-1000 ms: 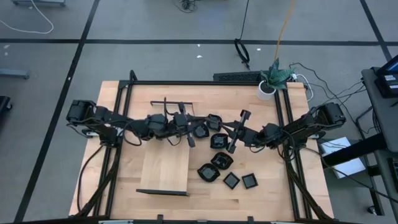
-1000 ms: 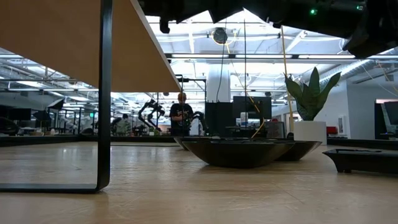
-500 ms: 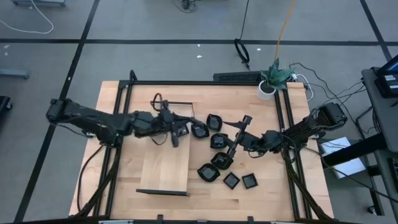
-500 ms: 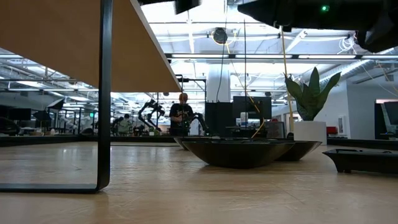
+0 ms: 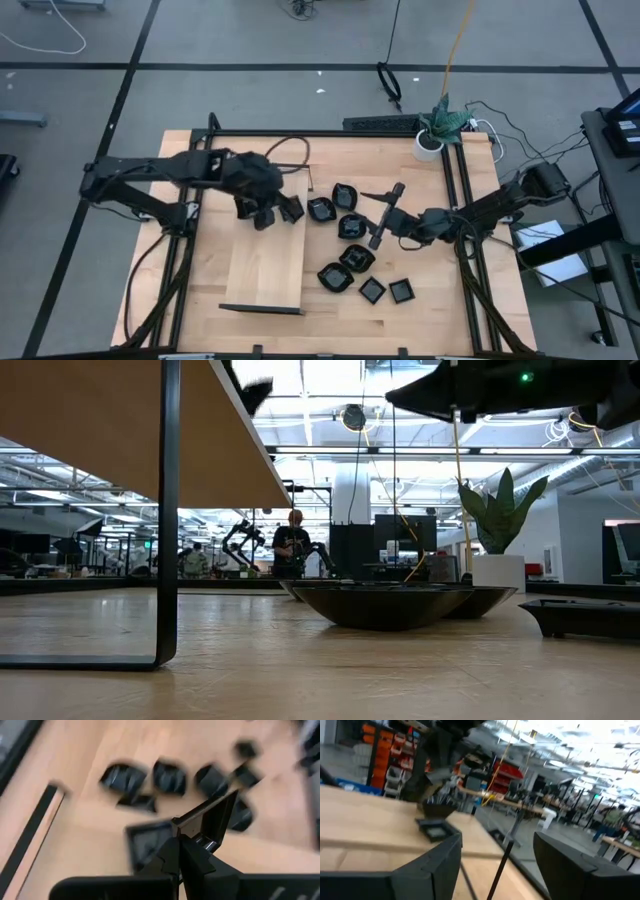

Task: Pick & Place Mini shaped plates
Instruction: Stack the square plate on top of the square plate on the shelf

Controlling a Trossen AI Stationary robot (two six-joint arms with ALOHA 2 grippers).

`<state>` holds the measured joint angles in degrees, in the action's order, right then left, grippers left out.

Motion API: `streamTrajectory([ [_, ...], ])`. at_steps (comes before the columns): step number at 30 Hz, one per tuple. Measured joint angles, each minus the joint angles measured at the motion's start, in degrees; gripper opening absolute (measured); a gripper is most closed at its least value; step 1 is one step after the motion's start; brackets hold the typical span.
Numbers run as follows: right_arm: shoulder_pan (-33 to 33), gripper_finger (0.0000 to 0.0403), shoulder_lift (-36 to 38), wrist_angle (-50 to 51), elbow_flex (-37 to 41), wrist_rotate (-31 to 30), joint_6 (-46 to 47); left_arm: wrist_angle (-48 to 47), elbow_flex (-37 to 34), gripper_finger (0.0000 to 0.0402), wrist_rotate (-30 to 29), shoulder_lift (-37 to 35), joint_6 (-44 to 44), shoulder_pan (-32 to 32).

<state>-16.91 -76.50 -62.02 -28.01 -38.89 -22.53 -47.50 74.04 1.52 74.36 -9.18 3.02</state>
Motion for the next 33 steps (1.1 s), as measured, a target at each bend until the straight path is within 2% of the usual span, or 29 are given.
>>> streamTrajectory([
  [3,0.0,0.0222,0.1,1.2,0.0,0.0,0.6,-3.4,0.7,0.0003,1.1,3.8,1.0,2.8],
  [9,0.0,0.0211,0.1,1.1,0.0,0.1,0.5,-3.2,1.3,0.0003,6.8,7.1,4.2,6.7],
  [20,0.0,0.0212,0.1,1.9,0.0,0.1,0.4,-5.9,1.3,0.0005,7.7,7.0,2.5,8.7],
  [27,0.0,0.0209,0.1,2.0,0.0,0.1,0.4,-6.7,1.3,0.0031,7.6,6.8,3.1,8.5],
  [33,0.0,0.0208,0.1,1.9,0.0,0.1,0.4,-10.6,5.1,0.0006,7.4,6.7,6.1,8.9],
])
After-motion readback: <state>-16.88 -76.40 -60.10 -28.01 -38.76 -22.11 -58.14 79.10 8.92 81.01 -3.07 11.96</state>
